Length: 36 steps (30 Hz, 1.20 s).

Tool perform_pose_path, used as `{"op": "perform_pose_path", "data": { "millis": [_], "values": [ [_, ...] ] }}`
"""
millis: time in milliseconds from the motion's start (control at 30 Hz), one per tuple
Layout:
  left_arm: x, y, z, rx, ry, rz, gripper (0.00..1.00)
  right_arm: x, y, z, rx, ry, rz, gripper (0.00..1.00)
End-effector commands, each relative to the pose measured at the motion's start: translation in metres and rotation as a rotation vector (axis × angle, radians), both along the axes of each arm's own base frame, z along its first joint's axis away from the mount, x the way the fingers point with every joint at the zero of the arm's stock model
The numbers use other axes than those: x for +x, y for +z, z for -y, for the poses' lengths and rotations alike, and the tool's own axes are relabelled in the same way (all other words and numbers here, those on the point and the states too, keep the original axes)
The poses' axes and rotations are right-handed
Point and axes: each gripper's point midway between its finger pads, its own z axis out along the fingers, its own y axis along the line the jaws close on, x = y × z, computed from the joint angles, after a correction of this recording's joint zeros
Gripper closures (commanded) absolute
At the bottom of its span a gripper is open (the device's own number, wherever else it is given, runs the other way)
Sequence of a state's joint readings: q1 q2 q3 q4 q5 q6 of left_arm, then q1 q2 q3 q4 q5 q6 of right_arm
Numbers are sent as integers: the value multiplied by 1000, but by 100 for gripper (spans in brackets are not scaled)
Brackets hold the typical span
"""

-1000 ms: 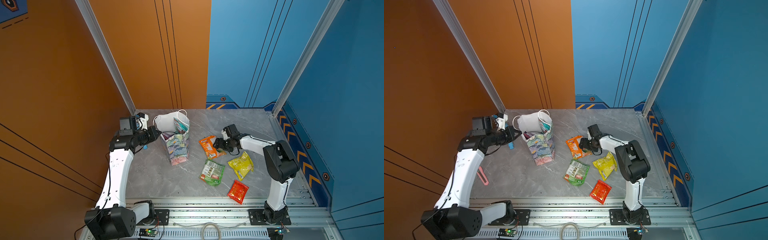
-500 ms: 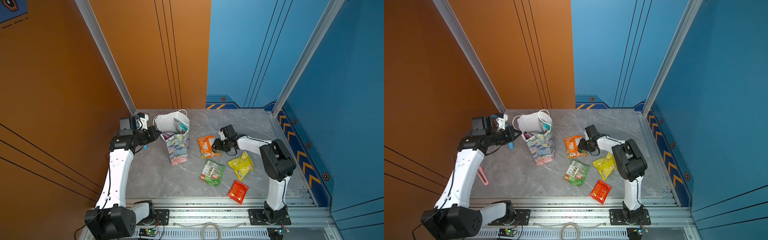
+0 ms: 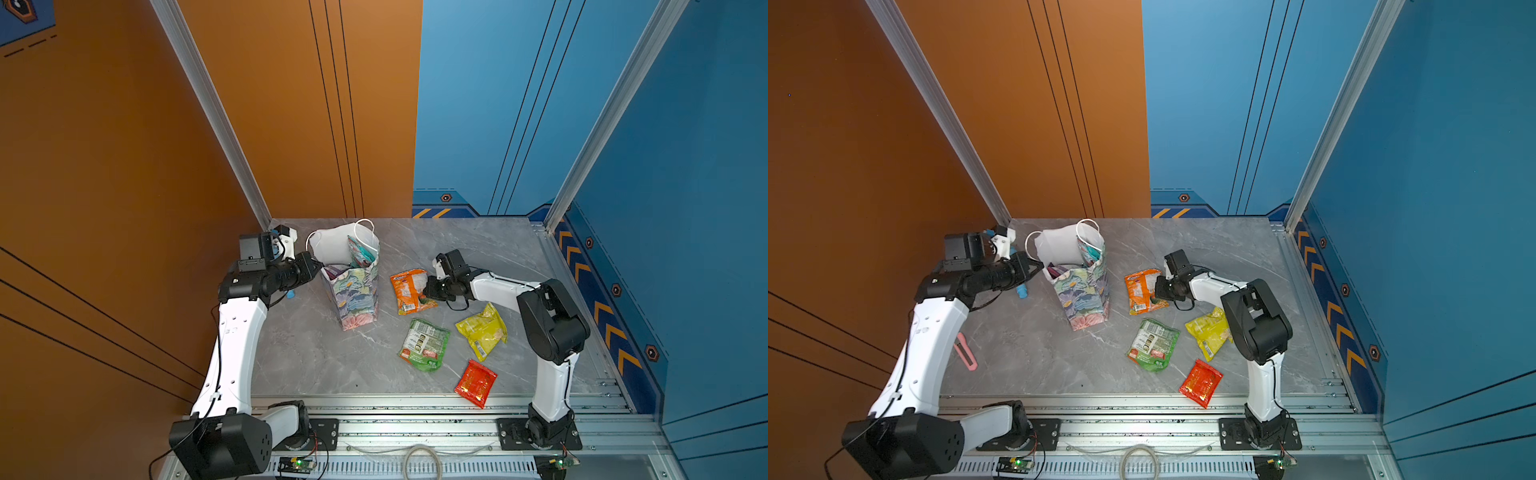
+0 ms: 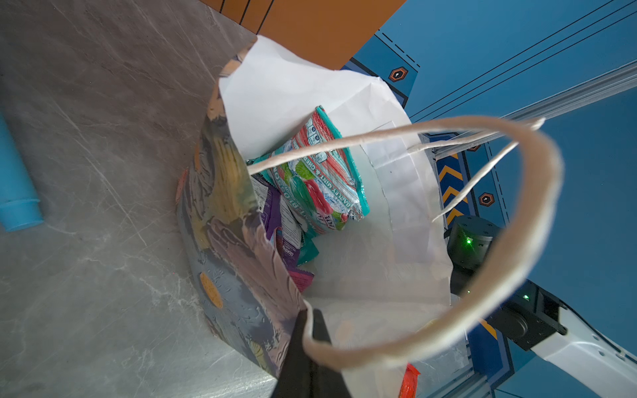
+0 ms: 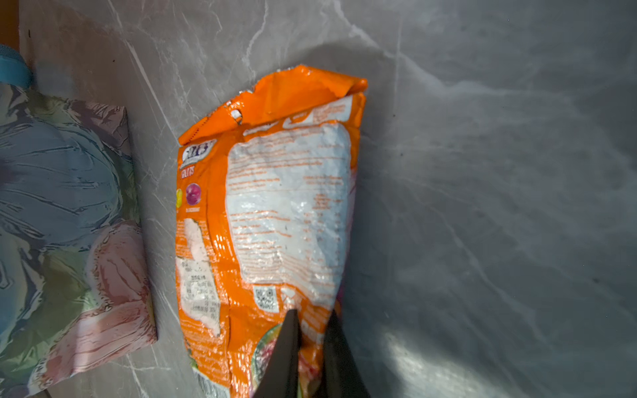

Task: Place the snacks into the paper bag
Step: 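Lift the orange Fruits bag with the right gripper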

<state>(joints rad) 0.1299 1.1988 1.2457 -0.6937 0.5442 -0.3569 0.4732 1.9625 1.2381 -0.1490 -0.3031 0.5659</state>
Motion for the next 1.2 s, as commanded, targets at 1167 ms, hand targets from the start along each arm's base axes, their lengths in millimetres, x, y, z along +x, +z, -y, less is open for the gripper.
{"op": "perform_pose_path", "data": {
  "millis": [1167],
  "values": [
    [0, 14, 8, -23, -46, 55, 100, 19, 228, -32, 163, 32, 419, 100]
  ]
}}
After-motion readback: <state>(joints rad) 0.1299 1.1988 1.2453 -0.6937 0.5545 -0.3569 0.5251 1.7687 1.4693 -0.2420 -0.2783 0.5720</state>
